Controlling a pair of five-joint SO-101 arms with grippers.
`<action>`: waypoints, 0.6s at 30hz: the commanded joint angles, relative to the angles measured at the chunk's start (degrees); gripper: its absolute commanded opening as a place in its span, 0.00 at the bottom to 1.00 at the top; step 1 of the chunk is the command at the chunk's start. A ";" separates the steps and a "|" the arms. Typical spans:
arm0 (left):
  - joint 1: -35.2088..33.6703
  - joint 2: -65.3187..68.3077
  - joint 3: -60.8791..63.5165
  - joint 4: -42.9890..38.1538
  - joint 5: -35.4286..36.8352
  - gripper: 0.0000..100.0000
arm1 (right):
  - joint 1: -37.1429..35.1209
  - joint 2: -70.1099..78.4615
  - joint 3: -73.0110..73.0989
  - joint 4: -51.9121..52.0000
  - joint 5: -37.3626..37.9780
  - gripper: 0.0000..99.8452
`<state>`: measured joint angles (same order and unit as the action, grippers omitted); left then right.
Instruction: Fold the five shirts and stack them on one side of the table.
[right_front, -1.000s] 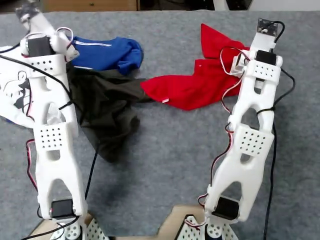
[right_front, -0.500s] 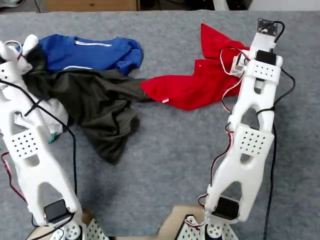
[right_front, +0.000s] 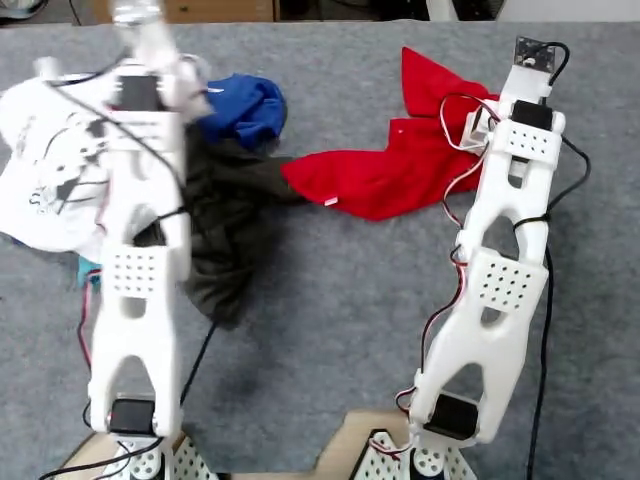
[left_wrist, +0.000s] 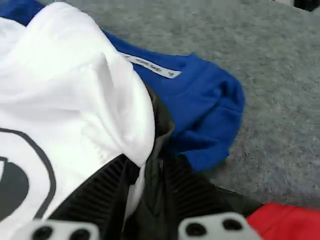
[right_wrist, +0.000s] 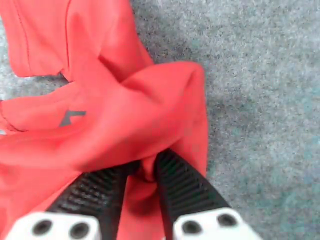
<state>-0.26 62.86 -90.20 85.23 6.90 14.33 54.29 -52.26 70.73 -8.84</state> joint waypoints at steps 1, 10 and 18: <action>3.08 1.54 1.05 -6.33 0.26 0.12 | -1.71 -0.31 -2.59 -1.23 -0.62 0.01; -3.16 12.88 2.64 -14.59 12.31 0.24 | -2.15 -0.31 -2.59 -1.23 -0.62 0.01; -6.86 17.27 0.35 -13.45 0.18 0.05 | -2.24 -0.31 -2.59 -1.23 -0.62 0.01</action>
<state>-3.43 80.09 -88.18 69.58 11.30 13.54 54.29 -52.26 70.73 -8.84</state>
